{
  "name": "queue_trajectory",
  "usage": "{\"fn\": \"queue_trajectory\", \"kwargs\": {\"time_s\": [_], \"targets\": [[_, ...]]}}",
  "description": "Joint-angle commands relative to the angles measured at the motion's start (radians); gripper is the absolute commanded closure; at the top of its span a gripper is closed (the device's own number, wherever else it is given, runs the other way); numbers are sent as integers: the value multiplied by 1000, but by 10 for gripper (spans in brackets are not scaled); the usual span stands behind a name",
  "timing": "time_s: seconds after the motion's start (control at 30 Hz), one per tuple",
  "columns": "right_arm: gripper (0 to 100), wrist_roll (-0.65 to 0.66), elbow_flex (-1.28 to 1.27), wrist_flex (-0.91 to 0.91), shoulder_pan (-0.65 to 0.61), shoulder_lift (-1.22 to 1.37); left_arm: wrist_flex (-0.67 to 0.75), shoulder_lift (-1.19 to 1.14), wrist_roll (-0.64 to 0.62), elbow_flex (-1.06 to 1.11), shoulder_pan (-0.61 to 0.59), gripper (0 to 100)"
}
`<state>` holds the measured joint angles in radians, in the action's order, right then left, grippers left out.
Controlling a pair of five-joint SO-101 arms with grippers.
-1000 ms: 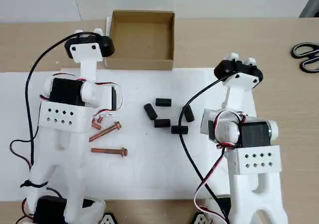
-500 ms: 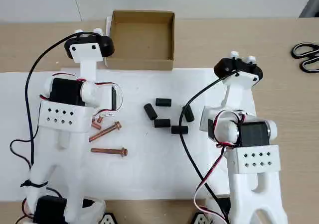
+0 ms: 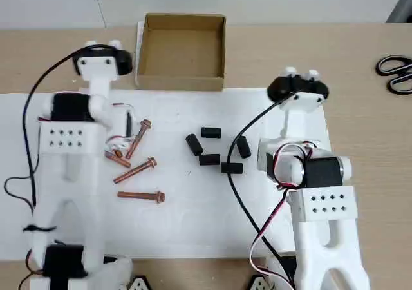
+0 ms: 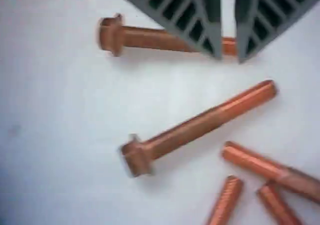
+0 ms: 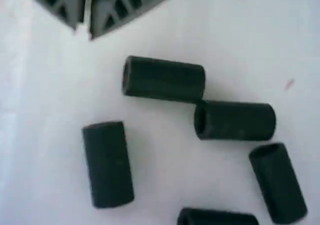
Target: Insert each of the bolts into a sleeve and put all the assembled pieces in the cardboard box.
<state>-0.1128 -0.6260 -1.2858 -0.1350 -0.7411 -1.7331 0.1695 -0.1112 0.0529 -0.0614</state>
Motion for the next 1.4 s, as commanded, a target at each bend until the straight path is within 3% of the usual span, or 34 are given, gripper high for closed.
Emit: {"fn": "queue_trajectory", "kwargs": {"time_s": [0.0,0.53,0.7,0.87,1.13,1.37], "targets": [[995,51,5,22,-8,-1,-12,-63,26,-12,-14,993],[995,110,80,35,-7,225,83,-121,199,-12,-8,987],[995,115,129,35,-5,278,112,-140,233,-12,-8,897],[995,176,126,15,-4,334,137,-227,313,-24,-8,891],[995,190,124,-4,1,352,123,-396,330,-217,8,888],[995,192,123,-7,96,352,55,-559,330,-440,71,888]]}}
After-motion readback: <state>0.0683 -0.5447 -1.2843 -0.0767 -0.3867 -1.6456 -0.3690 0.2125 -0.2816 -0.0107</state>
